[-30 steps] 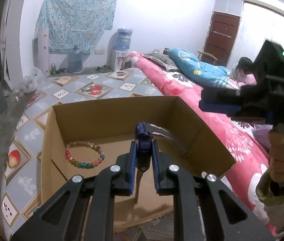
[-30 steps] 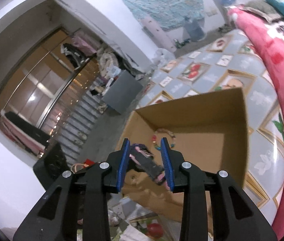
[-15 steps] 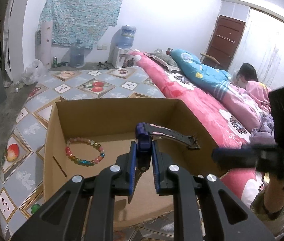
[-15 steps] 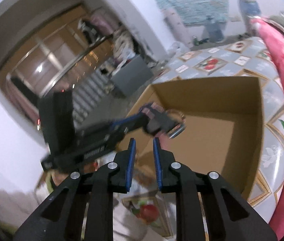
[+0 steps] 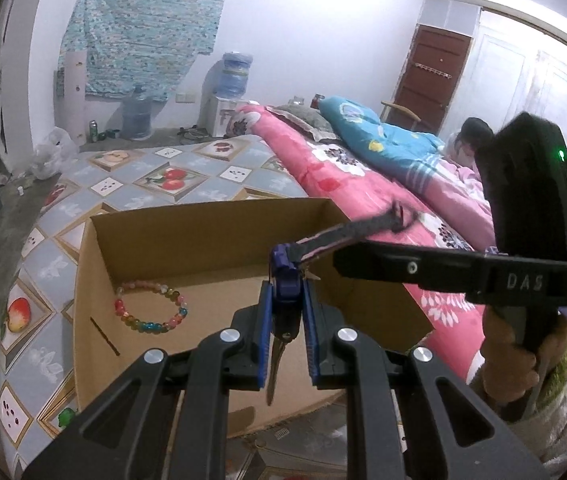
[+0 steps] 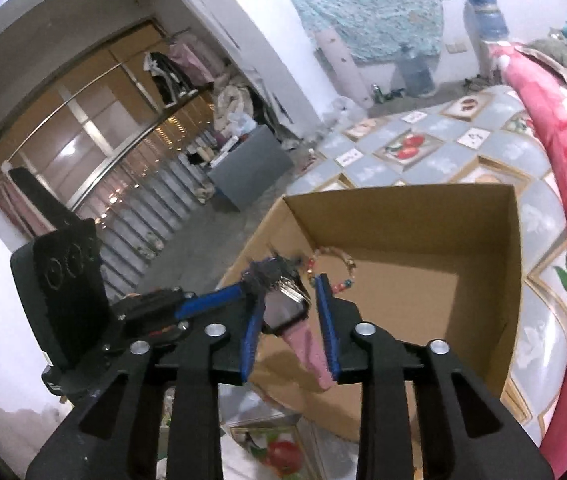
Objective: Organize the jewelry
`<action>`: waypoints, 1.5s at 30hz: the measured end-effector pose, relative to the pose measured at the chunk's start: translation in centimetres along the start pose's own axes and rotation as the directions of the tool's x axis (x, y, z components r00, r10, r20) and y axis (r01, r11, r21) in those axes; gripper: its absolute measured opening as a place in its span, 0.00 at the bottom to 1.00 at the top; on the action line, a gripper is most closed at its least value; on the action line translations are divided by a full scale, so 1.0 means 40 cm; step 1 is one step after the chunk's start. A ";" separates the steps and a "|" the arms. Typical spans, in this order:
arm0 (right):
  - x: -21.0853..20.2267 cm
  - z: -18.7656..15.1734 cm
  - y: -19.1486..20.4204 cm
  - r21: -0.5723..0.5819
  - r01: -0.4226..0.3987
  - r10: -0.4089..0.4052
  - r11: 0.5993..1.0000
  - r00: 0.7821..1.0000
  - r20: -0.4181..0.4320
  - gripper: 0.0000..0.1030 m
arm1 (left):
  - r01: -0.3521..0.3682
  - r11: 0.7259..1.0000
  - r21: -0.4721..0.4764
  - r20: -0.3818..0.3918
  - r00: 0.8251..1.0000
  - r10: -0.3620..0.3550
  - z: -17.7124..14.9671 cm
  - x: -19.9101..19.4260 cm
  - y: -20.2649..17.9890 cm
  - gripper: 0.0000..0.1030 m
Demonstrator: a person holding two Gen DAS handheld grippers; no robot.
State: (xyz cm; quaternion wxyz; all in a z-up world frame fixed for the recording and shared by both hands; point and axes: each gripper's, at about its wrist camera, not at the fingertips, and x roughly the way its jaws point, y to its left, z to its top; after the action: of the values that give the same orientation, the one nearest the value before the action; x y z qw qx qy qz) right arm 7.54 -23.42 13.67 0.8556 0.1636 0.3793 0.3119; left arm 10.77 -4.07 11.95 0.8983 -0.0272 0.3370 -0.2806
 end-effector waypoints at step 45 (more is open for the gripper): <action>-0.025 0.014 0.032 -0.229 0.023 -0.051 0.973 0.992 -0.116 0.13 | 0.101 0.995 -0.014 -0.035 0.994 -0.101 0.008 0.019 0.005 0.13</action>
State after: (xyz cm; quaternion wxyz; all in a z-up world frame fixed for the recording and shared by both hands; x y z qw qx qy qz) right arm 6.91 -23.13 15.26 0.8497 0.0383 0.3954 0.3468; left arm 11.52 -4.35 11.71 0.8766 -0.0448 0.3529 -0.3241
